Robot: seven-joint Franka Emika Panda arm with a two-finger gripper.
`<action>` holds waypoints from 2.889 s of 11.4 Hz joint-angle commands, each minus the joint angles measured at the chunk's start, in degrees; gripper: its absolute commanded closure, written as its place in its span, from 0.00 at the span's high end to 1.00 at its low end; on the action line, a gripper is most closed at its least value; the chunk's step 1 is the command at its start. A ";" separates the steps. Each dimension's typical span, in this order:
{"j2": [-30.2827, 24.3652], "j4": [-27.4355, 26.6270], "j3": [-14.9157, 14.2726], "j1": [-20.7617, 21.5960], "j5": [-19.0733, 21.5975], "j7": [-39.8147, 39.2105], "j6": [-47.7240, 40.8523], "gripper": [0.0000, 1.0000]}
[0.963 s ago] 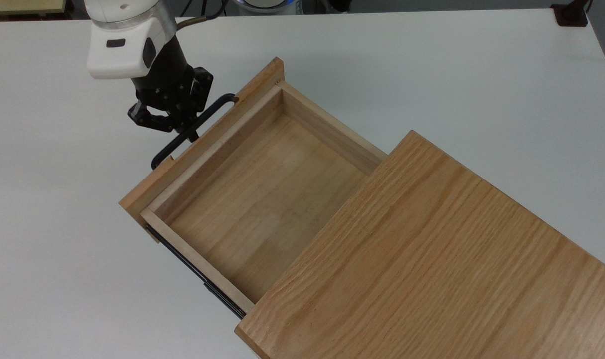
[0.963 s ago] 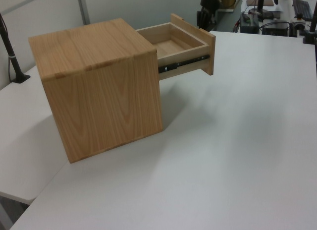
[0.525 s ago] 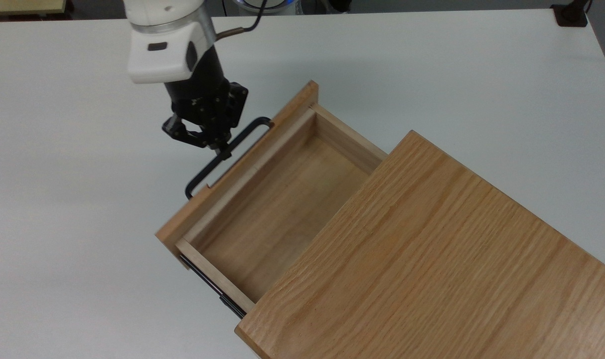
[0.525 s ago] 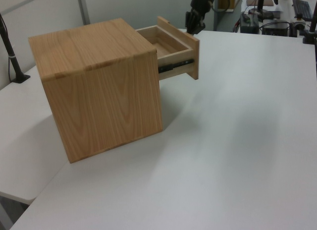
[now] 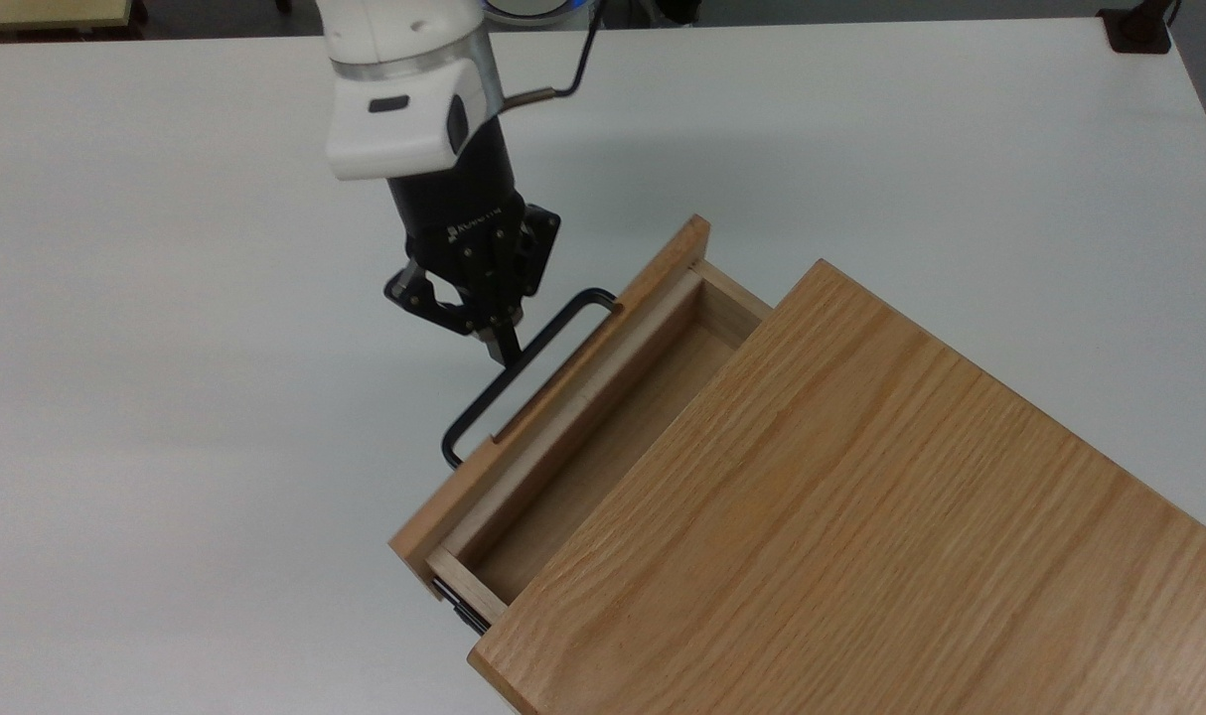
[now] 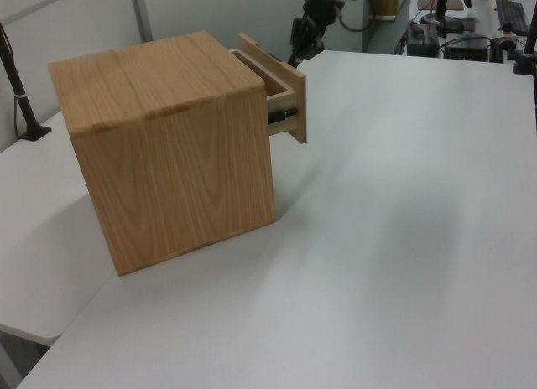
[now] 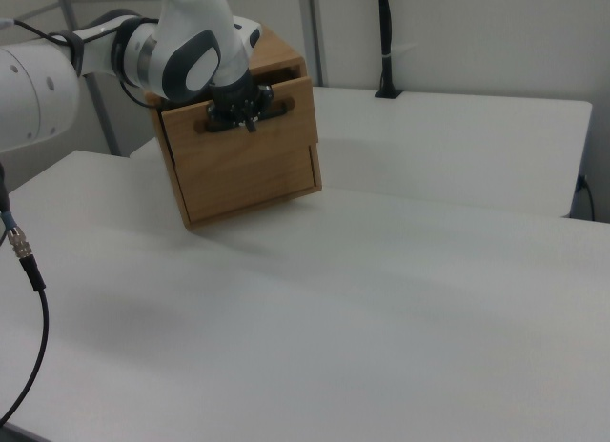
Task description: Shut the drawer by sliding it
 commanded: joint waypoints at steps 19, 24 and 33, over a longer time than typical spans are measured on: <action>-5.36 -2.35 1.34 -0.29 -0.78 7.21 -6.41 0.00; -16.53 -8.34 -1.11 -3.99 -2.01 20.54 -27.15 0.00; -23.22 -13.00 -3.23 0.23 -12.21 38.21 -36.42 0.00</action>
